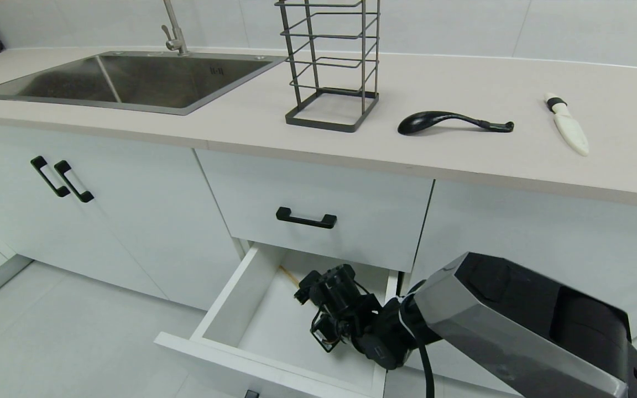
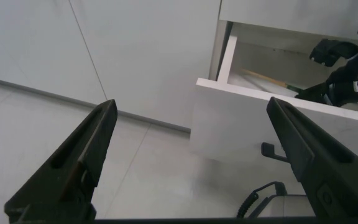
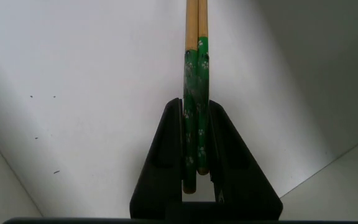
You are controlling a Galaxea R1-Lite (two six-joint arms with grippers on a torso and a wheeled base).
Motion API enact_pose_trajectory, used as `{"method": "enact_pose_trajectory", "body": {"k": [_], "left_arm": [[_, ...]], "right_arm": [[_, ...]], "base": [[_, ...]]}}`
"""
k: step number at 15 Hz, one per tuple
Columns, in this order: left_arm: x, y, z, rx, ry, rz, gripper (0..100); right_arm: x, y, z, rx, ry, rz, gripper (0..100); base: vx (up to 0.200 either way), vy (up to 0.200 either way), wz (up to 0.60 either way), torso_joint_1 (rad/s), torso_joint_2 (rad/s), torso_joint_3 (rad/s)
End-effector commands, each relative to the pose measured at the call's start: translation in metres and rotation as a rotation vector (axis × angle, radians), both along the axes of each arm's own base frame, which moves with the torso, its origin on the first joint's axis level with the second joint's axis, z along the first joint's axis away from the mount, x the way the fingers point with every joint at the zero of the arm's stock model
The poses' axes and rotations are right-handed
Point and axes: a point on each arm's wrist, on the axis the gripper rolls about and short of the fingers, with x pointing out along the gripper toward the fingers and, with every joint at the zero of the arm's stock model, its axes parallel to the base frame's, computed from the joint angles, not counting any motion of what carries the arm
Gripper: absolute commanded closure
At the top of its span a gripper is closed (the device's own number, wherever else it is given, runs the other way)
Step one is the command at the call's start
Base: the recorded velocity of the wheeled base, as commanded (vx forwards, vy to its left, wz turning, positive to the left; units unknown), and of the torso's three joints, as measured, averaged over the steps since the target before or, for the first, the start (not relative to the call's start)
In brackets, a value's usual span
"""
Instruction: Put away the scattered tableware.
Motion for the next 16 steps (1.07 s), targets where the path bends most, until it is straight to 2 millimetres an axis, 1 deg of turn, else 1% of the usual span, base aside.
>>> {"method": "enact_pose_trajectory", "body": {"k": [1, 4, 5, 8, 10, 13, 14, 16], "left_arm": [[0.000, 0.000, 0.000, 0.000, -0.001, 0.001, 0], [0.000, 0.000, 0.000, -0.001, -0.001, 0.001, 0], [0.000, 0.000, 0.000, 0.000, -0.001, 0.001, 0], [0.000, 0.000, 0.000, -0.001, -0.001, 0.001, 0], [0.000, 0.000, 0.000, 0.000, -0.001, 0.001, 0], [0.000, 0.000, 0.000, 0.000, -0.001, 0.001, 0], [0.000, 0.000, 0.000, 0.000, -0.001, 0.001, 0], [0.000, 0.000, 0.000, -0.001, -0.001, 0.001, 0]], "right_arm": [[0.000, 0.000, -0.005, -0.008, 0.005, 0.001, 100], [0.000, 0.001, -0.007, -0.011, 0.007, 0.004, 100], [-0.001, 0.001, -0.007, -0.013, 0.008, 0.005, 0], [-0.001, 0.001, -0.001, -0.009, 0.002, 0.010, 0], [-0.008, 0.003, 0.014, -0.013, 0.010, 0.029, 0], [-0.021, 0.009, 0.051, 0.036, -0.028, 0.062, 0], [-0.029, 0.012, 0.063, 0.061, -0.036, 0.089, 0], [-0.041, 0.015, 0.081, 0.108, -0.023, 0.166, 0]], "base": [[0.000, 0.000, 0.00, 0.000, 0.00, 0.000], [0.000, 0.000, 0.00, 0.000, 0.00, 0.000], [0.000, 0.000, 0.00, 0.000, 0.00, 0.000], [0.000, 0.000, 0.00, 0.000, 0.00, 0.000], [0.000, 0.000, 0.00, 0.000, 0.00, 0.000], [0.000, 0.000, 0.00, 0.000, 0.00, 0.000], [0.000, 0.000, 0.00, 0.000, 0.00, 0.000], [0.000, 0.000, 0.00, 0.000, 0.00, 0.000]]}}
